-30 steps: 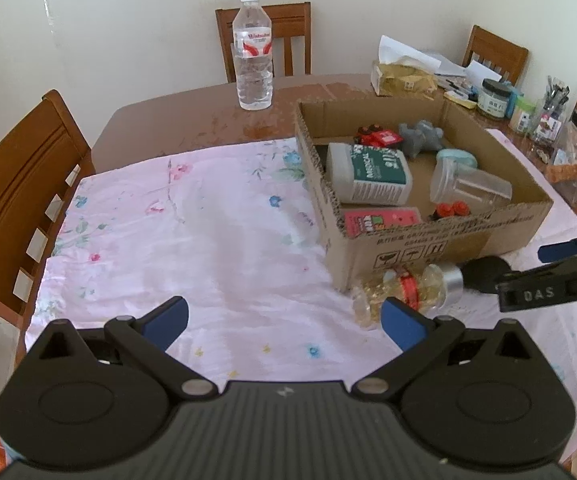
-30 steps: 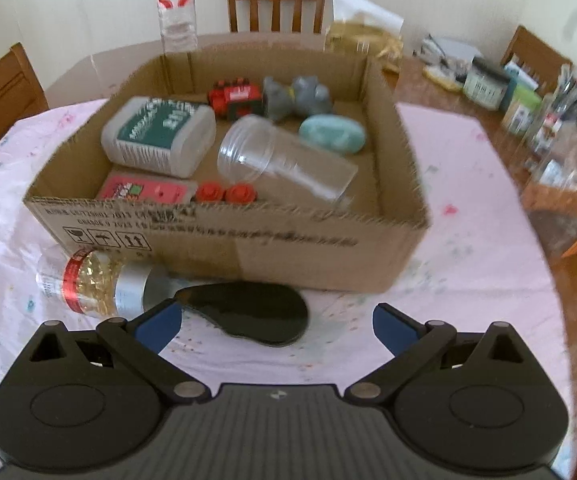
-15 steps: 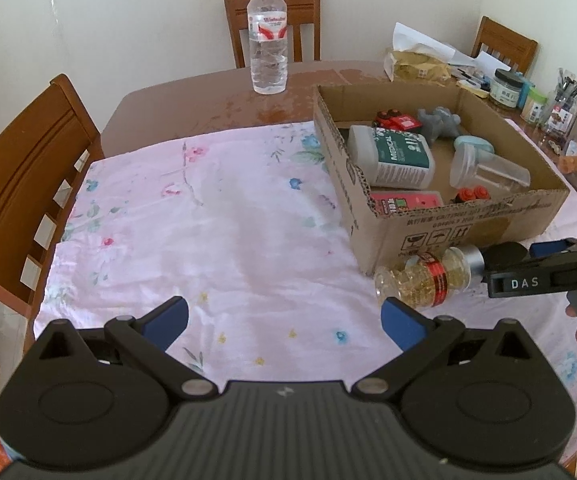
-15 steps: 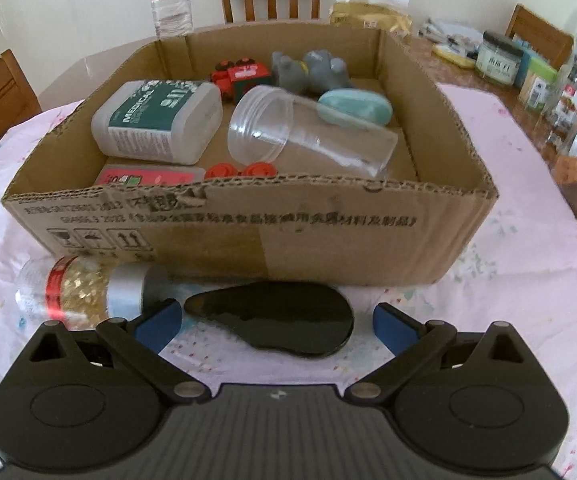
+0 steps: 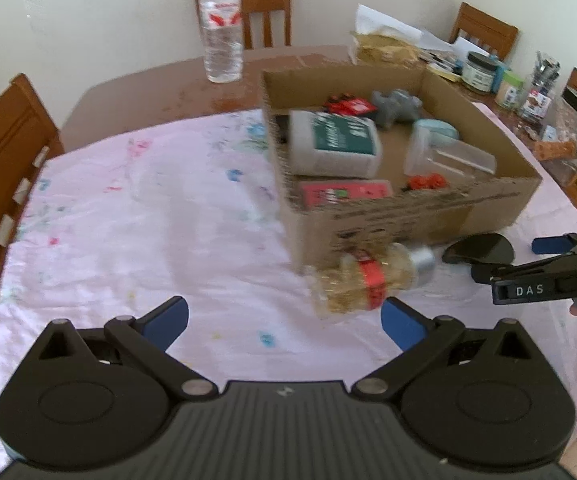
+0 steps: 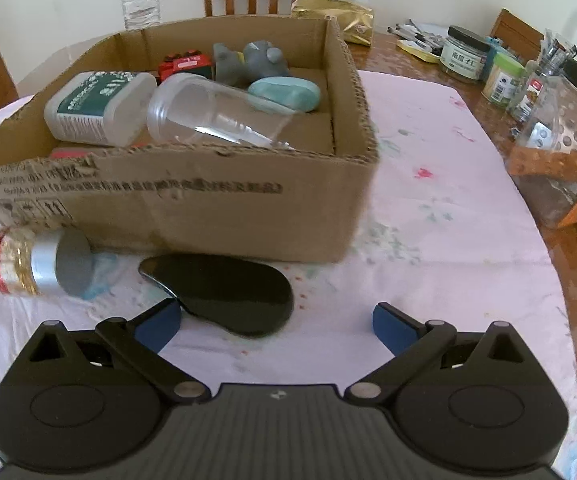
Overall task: Organize rigid objects
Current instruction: 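Move both grippers out toward the gold capsule bottle and black oval case, then grasp the gold capsule bottle with the left gripper while the right gripper grasps the black oval case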
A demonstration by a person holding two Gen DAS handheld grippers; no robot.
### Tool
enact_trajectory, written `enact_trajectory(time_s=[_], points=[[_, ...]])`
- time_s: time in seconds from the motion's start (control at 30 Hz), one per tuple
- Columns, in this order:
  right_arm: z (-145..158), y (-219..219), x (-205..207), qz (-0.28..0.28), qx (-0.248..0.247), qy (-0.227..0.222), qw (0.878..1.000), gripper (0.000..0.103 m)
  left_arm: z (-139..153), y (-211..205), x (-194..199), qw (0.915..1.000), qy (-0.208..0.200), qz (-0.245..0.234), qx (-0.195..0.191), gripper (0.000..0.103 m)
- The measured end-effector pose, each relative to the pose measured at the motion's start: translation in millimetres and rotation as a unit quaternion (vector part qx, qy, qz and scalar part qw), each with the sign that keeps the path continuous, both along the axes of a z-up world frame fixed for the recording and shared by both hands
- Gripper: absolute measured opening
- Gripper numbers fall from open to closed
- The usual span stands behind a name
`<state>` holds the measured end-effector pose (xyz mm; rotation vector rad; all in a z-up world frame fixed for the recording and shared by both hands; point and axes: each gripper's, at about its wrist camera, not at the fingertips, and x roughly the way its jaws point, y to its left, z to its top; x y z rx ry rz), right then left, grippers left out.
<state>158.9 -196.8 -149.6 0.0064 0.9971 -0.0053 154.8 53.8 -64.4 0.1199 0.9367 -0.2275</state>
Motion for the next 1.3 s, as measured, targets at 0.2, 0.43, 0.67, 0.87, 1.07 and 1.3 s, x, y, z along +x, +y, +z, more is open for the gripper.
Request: enact_trajectory(time_s=[0.2, 0.43, 0.67, 0.87, 1.07, 1.3], points=[[-0.4, -19.4, -3.5, 0.009, 0.000, -0.001, 1.000, 0.103, -15.0, -26.5, 5.5, 0.9996, 0.025, -0.010, -0.004, 0.102], [-1.1, -26.5, -5.2, 0.028, 0.001, -0.003, 1.000, 0.103, -33.3, -52.6, 17.3, 0.9985, 0.050, -0.011, -0.020, 0.102], [-1.7, -27.5, -8.3, 0.042, 0.002, -0.011, 0.999, 0.103, -45.7, -64.4, 32.1, 0.9977, 0.049, 0.039, -0.027, 0.102], [-2.5, -28.8, -6.5, 0.050, 0.002, -0.013, 0.999, 0.103, -41.1, -73.0, 34.2, 0.9978, 0.017, 0.063, 0.006, 0.102], [-0.7, -24.9, -5.1, 0.041, 0.004, -0.001, 0.999, 0.103, -38.4, -74.3, 32.9, 0.9986, 0.008, 0.052, 0.006, 0.097], [3.6, -9.7, -9.8, 0.037, 0.046, 0.000, 0.998, 0.103, -37.5, -54.4, 28.1, 0.9984, 0.014, 0.053, 0.016, 0.097]])
